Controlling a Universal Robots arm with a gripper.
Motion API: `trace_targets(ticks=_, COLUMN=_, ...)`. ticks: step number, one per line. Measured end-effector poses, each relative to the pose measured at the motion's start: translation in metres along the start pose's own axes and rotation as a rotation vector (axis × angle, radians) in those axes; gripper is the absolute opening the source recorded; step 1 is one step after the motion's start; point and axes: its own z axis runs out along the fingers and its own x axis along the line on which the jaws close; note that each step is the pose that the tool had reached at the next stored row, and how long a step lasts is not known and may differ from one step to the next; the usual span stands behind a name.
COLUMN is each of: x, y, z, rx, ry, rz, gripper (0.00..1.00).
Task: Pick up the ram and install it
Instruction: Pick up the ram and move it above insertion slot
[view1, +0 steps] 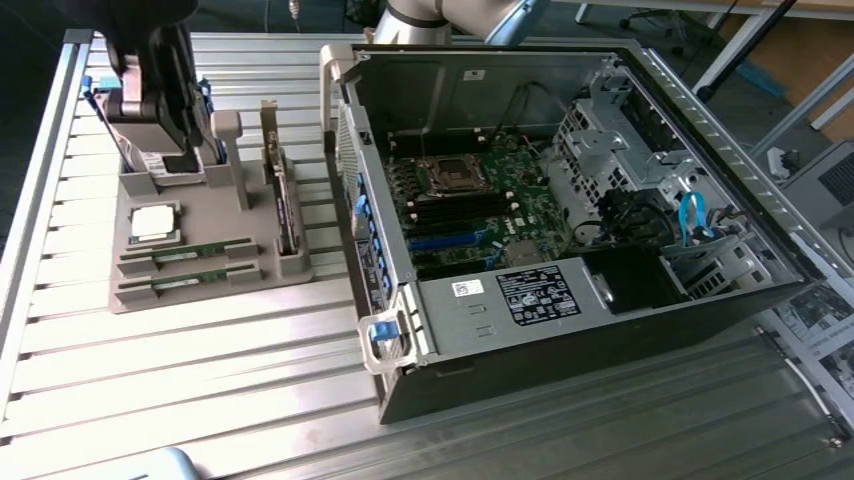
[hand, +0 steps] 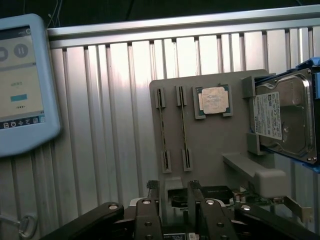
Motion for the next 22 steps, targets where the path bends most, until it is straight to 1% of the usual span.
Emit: trace_targets(ticks=22, x=0.000, y=0.0001, z=0.0111, rx=0.0001, ry=-0.0003, rz=0.000, gripper=0.36)
